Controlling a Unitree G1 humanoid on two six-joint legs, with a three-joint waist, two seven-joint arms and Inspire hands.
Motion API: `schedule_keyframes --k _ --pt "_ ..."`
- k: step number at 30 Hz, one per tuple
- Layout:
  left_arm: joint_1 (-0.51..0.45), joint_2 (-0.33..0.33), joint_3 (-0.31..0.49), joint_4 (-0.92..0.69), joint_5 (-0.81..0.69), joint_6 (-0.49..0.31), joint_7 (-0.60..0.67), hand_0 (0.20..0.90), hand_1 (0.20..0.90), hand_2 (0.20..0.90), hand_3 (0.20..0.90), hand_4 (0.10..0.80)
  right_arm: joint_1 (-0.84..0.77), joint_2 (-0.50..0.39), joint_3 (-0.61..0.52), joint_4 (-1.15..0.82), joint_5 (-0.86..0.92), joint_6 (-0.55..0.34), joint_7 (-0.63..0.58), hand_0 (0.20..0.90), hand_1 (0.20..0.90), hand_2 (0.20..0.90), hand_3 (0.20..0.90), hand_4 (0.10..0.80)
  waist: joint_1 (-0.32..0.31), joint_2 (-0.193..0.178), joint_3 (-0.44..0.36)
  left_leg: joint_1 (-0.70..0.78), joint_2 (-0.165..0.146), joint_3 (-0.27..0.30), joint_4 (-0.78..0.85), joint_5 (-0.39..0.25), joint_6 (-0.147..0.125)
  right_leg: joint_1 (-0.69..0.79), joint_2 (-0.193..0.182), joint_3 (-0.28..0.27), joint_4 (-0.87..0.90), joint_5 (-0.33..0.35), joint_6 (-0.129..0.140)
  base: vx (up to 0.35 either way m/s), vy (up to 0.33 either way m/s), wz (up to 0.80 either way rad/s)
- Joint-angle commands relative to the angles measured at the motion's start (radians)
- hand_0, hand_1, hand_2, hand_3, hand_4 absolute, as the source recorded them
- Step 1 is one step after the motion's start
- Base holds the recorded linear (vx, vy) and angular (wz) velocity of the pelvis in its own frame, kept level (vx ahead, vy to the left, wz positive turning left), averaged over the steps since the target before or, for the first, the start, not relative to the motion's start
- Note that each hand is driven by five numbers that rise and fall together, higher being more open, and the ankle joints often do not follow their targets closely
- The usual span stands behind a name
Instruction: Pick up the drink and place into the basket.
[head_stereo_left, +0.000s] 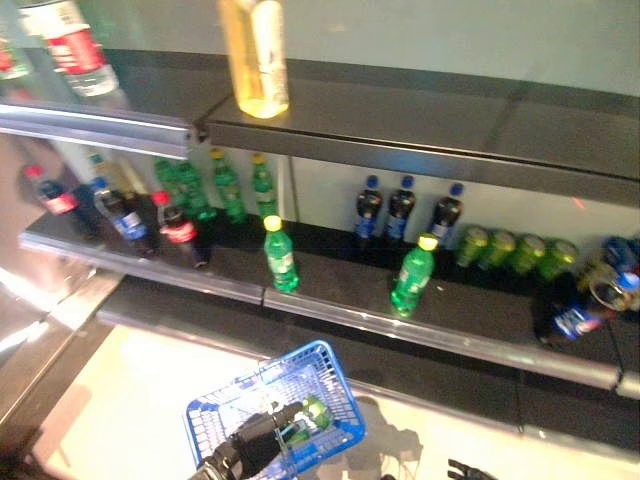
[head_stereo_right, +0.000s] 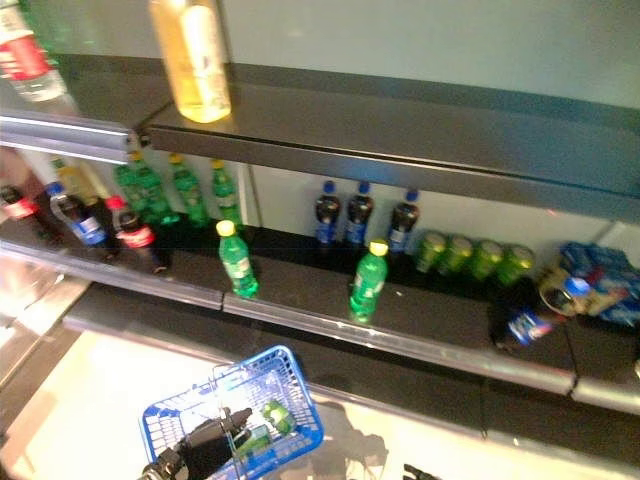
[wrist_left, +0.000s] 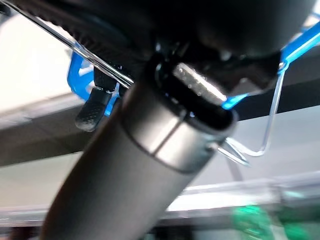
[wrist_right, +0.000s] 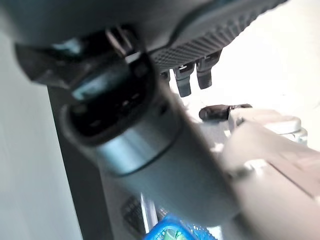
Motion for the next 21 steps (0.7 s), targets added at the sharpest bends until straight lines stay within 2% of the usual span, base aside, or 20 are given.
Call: schedule_keyframes --k 1,5,15,20,21 --pt "-0.036 0.006 0.033 -0.087 -0.083 -0.02 -0.182 0.3 0.3 0.3 0.2 0.1 -0.056 0.001 0.003 0.038 -0.014 -0.02 -0.001 0.9 0.9 0.9 0.9 0.8 0.021 0.011 -0.024 -0.038 -0.086 -0.041 0.024 0.0 0.027 0.02 0.066 -0.036 0.097 -0.077 -0.023 0.09 0.12 -0.81" --pt "-0.057 0.013 0.026 -0.059 -0.07 -0.019 -0.189 0.3 0.3 0.3 0.2 0.1 -0.047 0.01 -0.007 0.045 0.007 -0.022 -0.004 0.9 0.9 0.9 0.9 0.8 -0.008 0.013 -0.04 -0.014 -0.092 -0.03 0.008 -0.012 0.044 0.016 0.073 0.003 0.11 -0.076 -0.013 0.126 0.156 -0.42" --pt "-0.072 0.024 0.01 -0.015 -0.052 -0.024 -0.217 0.3 0.3 0.3 0.2 0.1 -0.04 0.038 -0.003 0.032 0.01 -0.02 -0.009 0.9 0.9 0.9 0.9 0.8 -0.021 -0.017 -0.048 -0.003 -0.113 -0.011 0.008 -0.045 0.076 -0.001 0.058 0.017 0.125 -0.038 0.021 0.08 0.089 -0.16" --pt "-0.077 0.03 0.007 0.003 -0.032 -0.018 -0.218 0.3 0.3 0.3 0.2 0.1 -0.027 0.047 -0.015 0.032 0.017 -0.023 -0.008 0.9 0.9 0.9 0.9 0.8 -0.039 -0.042 -0.036 -0.008 -0.13 0.025 0.008 -0.062 0.094 -0.053 0.024 0.032 0.141 0.026 0.067 0.031 0.105 -0.39" --pt "-0.083 0.031 0.012 0.011 -0.021 -0.019 -0.216 0.3 0.3 0.3 0.2 0.1 -0.02 0.054 -0.013 0.035 0.022 -0.029 -0.007 0.9 0.9 0.9 0.9 0.8 -0.042 -0.049 -0.032 -0.01 -0.132 0.04 0.008 -0.065 0.095 -0.067 0.009 0.024 0.135 0.047 0.083 -0.027 0.016 -0.84"
